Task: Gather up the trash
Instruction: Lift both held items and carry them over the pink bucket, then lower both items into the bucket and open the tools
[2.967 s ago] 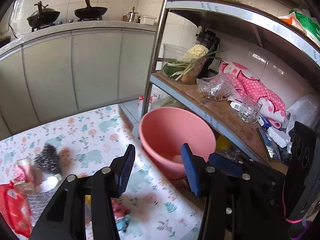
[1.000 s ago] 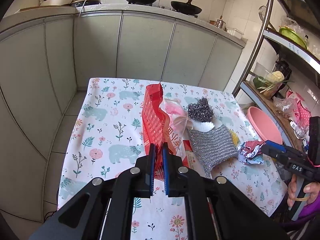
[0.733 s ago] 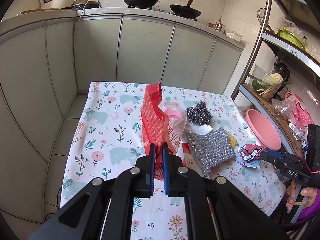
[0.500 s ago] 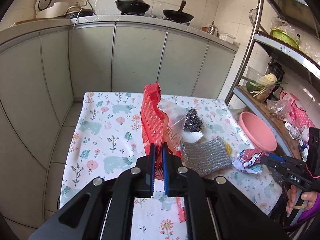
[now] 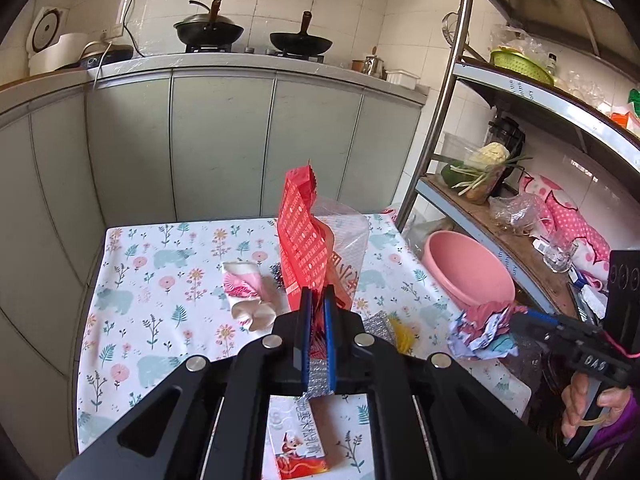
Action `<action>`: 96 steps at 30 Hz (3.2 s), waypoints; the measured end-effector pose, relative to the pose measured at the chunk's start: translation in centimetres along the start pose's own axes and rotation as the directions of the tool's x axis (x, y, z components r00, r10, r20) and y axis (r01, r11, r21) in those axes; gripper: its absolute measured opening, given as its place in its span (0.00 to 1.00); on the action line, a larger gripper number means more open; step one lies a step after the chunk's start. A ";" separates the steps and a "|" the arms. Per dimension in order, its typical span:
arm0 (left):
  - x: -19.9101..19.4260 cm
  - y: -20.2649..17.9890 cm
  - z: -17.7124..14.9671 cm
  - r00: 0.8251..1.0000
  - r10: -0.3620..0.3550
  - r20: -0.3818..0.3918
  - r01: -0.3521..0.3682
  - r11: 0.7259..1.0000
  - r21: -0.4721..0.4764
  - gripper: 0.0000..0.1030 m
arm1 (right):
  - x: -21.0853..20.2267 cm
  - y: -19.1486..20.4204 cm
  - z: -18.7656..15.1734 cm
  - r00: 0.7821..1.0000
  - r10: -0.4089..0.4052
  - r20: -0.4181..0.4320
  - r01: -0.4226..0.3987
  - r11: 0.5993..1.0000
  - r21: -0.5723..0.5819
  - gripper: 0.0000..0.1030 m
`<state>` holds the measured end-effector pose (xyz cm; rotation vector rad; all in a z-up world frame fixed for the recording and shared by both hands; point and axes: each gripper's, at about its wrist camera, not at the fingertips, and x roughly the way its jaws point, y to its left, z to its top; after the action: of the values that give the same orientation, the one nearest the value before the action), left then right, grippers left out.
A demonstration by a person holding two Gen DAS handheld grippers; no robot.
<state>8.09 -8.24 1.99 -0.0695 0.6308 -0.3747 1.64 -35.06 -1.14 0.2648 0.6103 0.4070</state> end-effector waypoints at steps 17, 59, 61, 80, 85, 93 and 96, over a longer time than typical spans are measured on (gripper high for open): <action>2.1 -3.1 1.6 0.998 -0.065 -0.012 0.065 0.997 0.032 0.05 | -2.5 -3.9 1.6 0.995 -0.043 0.087 0.034 0.994 0.100 0.18; 23.7 -23.4 1.6 0.920 -0.261 -0.292 0.302 0.948 0.102 0.32 | 1.8 -17.4 -0.3 0.894 -0.447 -0.005 0.439 0.877 0.195 0.34; 23.1 -23.1 1.9 0.922 -0.271 -0.278 0.307 0.947 0.095 0.32 | 1.6 -17.1 -0.3 0.891 -0.454 0.004 0.445 0.876 0.184 0.34; 20.1 -22.5 5.1 0.929 -0.314 -0.196 0.333 0.940 0.069 0.38 | -1.6 -13.8 -0.4 0.876 -0.477 0.066 0.463 0.873 0.156 0.34; 18.5 -22.6 5.7 0.936 -0.303 -0.177 0.320 0.944 0.081 0.38 | -2.7 -12.8 -0.6 0.878 -0.471 0.085 0.457 0.877 0.147 0.34; 14.9 -20.3 5.0 0.952 -0.252 -0.172 0.273 0.956 0.106 0.38 | -2.8 -10.0 -0.2 0.900 -0.428 0.088 0.419 0.902 0.107 0.34; 13.0 -18.1 5.0 0.961 -0.226 -0.159 0.244 0.964 0.106 0.38 | -2.0 -8.2 0.2 0.916 -0.392 0.084 0.388 0.920 0.058 0.34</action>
<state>14.84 -30.06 1.94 0.0026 0.7448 -0.6536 2.68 -43.23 -2.92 0.1929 0.5626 -0.0049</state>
